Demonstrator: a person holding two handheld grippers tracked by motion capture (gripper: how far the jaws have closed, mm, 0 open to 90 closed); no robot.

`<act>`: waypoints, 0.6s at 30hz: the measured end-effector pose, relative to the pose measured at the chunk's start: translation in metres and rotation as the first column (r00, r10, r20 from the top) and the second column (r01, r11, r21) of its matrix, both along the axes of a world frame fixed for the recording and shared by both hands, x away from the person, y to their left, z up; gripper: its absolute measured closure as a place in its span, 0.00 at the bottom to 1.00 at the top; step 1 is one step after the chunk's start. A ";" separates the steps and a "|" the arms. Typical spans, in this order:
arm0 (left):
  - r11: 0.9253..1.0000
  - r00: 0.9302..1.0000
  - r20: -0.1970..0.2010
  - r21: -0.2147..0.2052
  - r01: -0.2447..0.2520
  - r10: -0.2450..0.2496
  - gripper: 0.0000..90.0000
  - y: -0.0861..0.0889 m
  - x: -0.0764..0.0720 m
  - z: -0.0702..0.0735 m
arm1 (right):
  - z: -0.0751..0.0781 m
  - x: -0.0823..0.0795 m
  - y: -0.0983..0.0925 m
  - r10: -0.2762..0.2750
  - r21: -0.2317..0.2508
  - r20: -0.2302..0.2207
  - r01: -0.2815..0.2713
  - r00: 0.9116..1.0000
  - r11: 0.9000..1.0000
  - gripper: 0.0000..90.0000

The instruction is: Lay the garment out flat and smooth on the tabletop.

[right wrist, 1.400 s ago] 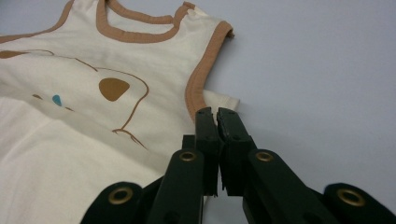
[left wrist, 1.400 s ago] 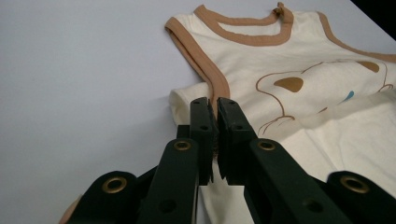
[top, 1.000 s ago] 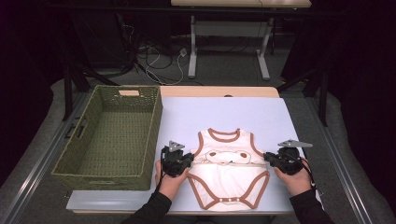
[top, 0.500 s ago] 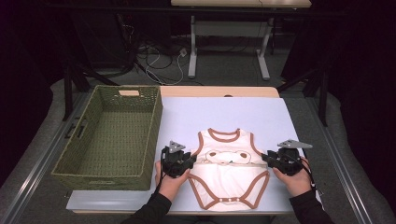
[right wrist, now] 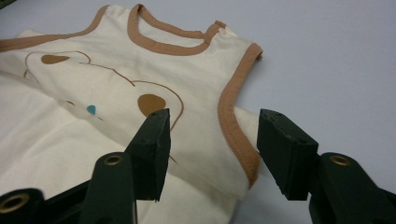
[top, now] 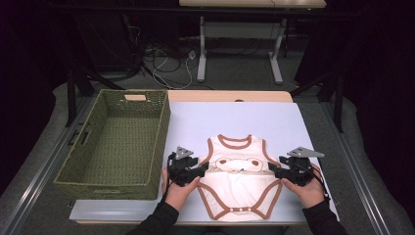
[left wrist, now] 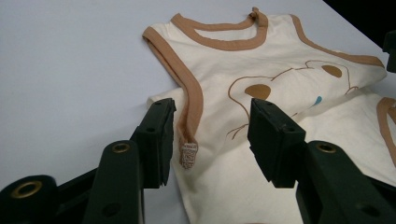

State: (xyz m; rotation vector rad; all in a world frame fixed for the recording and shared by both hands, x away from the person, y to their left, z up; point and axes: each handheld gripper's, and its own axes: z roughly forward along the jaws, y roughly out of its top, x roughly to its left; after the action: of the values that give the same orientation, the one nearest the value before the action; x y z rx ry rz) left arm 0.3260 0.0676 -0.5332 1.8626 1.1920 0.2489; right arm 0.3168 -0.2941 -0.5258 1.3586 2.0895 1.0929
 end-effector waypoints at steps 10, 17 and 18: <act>1.000 1.000 -0.011 -0.004 0.018 -0.018 0.46 -0.005 -0.001 0.003 | 0.004 -0.003 0.011 0.082 0.017 0.016 -0.082 0.996 0.996 0.45; 1.000 1.000 -0.009 -0.011 0.026 -0.027 0.43 -0.007 0.003 0.004 | 0.005 -0.002 0.018 0.116 -0.021 0.037 -0.115 0.993 0.993 0.41; 0.999 0.999 -0.002 -0.010 0.039 -0.039 0.42 -0.008 0.004 0.004 | 0.006 -0.002 0.018 0.119 -0.030 0.038 -0.118 0.992 0.993 0.40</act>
State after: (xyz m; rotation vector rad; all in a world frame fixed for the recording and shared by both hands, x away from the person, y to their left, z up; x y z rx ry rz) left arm 0.3301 0.0597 -0.5294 1.8764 1.1550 0.2185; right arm 0.3150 -0.2759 -0.5200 1.2032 2.1720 1.1247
